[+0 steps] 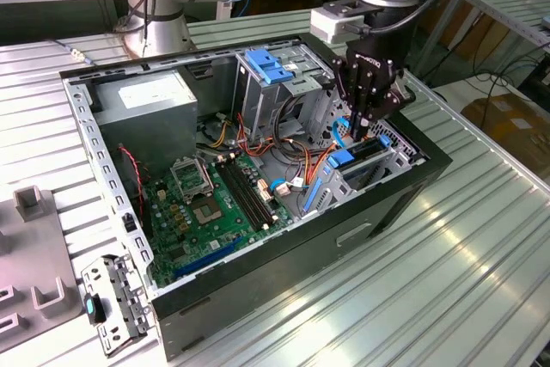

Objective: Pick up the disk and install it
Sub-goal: 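Insert the second disk wire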

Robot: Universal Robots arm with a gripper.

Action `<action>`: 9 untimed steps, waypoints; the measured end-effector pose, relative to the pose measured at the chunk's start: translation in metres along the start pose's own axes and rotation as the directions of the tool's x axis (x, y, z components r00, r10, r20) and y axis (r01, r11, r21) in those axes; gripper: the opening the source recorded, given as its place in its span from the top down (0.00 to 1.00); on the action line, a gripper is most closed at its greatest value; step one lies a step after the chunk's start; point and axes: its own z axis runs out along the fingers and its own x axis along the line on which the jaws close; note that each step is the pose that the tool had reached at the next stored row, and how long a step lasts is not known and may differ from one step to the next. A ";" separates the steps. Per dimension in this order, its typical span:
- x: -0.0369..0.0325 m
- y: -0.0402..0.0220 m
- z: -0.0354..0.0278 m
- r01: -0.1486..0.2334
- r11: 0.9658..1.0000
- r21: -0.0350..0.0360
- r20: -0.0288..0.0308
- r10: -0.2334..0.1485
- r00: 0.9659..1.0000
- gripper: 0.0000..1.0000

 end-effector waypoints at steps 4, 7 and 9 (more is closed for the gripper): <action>0.0030 0.0004 0.0012 -0.009 1.000 0.029 0.021 0.008 1.000 0.84; 0.0055 0.0026 0.0021 -0.014 0.999 0.050 0.030 0.013 0.999 0.84; 0.0088 0.0055 0.0033 -0.016 0.998 0.053 0.038 0.014 0.999 0.84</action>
